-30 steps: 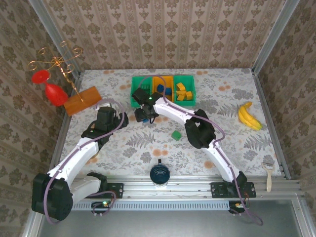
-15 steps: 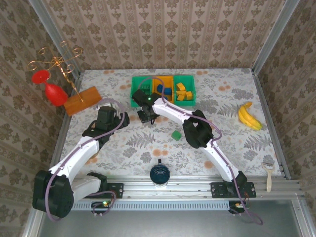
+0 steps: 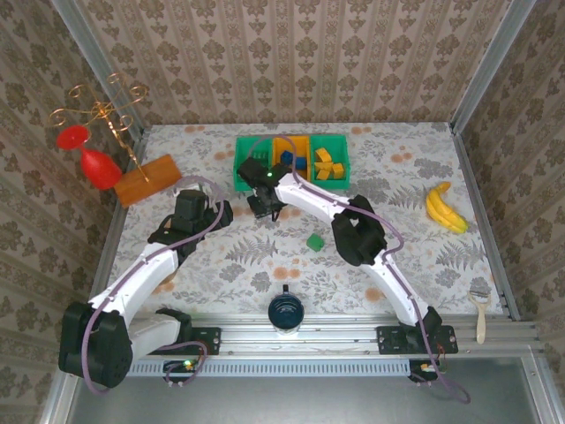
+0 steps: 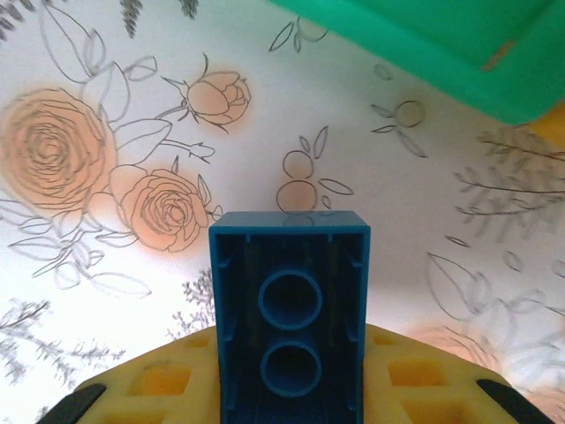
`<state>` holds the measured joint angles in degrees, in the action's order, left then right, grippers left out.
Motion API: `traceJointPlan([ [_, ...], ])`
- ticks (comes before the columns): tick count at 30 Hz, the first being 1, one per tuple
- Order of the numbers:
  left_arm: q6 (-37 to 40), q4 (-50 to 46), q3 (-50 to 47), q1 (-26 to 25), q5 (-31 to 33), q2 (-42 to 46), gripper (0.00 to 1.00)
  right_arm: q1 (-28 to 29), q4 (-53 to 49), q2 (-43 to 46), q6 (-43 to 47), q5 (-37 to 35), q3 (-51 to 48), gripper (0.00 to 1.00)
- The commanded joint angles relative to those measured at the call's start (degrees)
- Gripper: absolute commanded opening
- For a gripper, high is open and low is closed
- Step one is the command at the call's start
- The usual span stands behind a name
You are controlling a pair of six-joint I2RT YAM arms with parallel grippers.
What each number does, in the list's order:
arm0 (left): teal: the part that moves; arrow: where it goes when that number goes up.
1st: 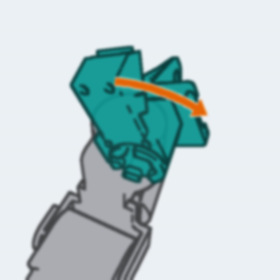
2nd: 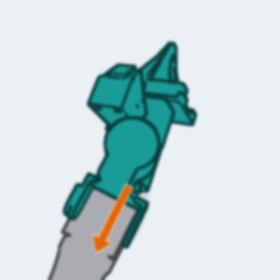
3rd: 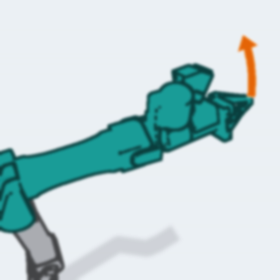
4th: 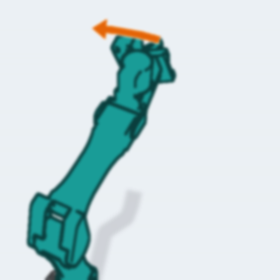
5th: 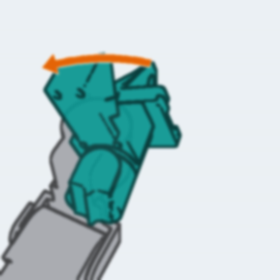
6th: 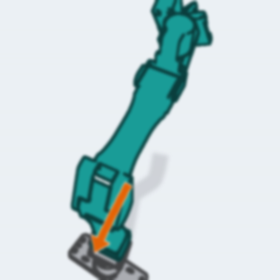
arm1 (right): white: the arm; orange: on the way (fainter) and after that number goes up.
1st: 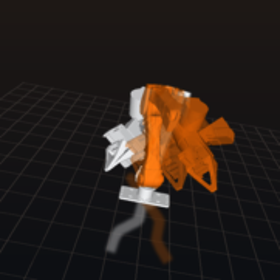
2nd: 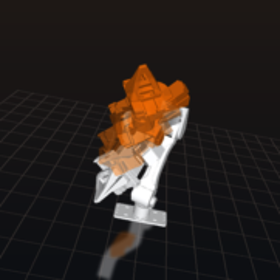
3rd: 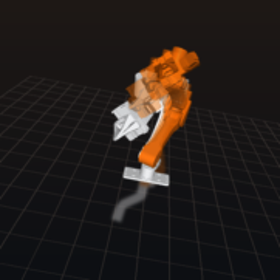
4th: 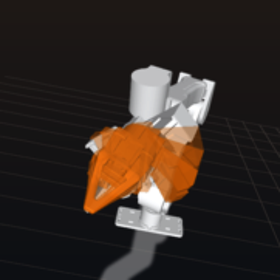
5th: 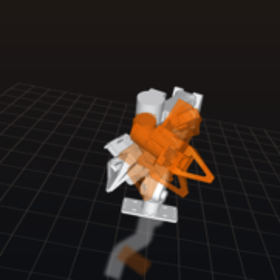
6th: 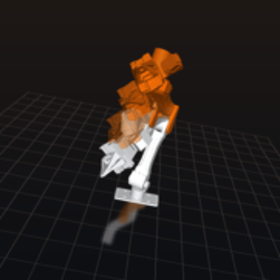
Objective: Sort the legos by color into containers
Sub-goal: Pick up the lego from the center of the table, then place the lego in the container.
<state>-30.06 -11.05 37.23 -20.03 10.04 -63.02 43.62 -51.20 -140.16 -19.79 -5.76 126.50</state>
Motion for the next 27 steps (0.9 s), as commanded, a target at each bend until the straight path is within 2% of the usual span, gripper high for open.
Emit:
traceJointPlan([
  [1, -0.57, 0.42, 0.11, 0.61, -0.73, -0.17, 1.0, -1.65, 0.38, 6.88, 0.51, -2.65, -1.19, 0.18],
  [13, -0.29, 0.77, 0.6, 0.68, -2.17, -1.26, 1.0, -8.29, 0.17, 9.0, 0.81, -6.35, -0.01, 0.19],
  [27, 0.09, 0.59, 1.25, 0.67, -3.47, -3.07, 1.0, -11.71, -0.27, -0.87, 3.11, -6.63, 13.28, 0.24],
])
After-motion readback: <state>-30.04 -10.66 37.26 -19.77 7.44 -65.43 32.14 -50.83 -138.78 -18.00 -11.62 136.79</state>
